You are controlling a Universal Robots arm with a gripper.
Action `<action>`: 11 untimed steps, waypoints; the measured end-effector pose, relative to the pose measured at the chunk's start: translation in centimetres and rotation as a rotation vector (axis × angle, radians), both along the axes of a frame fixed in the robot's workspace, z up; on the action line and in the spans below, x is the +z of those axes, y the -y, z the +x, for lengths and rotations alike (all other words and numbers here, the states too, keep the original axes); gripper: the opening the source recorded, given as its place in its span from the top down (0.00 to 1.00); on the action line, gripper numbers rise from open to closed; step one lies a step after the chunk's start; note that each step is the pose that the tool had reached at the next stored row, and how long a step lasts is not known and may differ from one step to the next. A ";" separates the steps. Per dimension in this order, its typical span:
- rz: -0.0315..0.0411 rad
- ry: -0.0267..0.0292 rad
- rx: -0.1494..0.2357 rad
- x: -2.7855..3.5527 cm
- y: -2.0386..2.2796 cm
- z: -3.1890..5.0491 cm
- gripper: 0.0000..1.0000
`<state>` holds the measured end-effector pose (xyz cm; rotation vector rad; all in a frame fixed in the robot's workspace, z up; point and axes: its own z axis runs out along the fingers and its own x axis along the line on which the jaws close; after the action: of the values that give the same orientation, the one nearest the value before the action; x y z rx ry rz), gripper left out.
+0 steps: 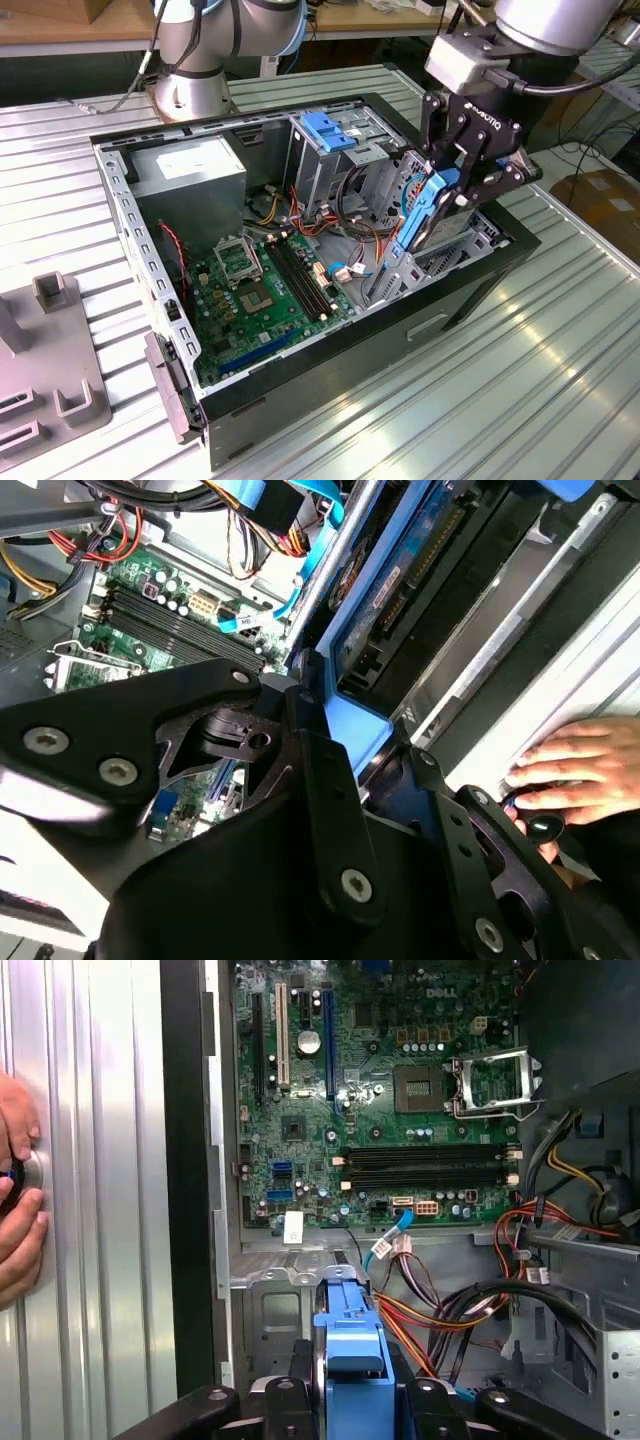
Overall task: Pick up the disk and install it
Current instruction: 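Insert the disk into the insertion slot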
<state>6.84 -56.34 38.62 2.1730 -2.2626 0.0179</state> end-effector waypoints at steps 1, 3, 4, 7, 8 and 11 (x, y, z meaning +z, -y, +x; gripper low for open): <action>0.0000 -0.0001 0.000 -1.31 0.00 0.00 0.63; 0.0001 -0.0002 0.000 -1.85 0.00 0.00 0.63; 0.0001 -0.0002 0.000 -2.02 0.00 0.00 0.63; -0.0001 -0.0002 0.000 -2.29 0.00 0.00 0.63; -0.0002 -0.0003 0.000 -2.30 0.00 0.00 0.63; -0.0001 -0.0002 0.000 -2.38 0.00 0.00 0.63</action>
<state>6.84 -56.34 36.25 2.1728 -2.2624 0.0177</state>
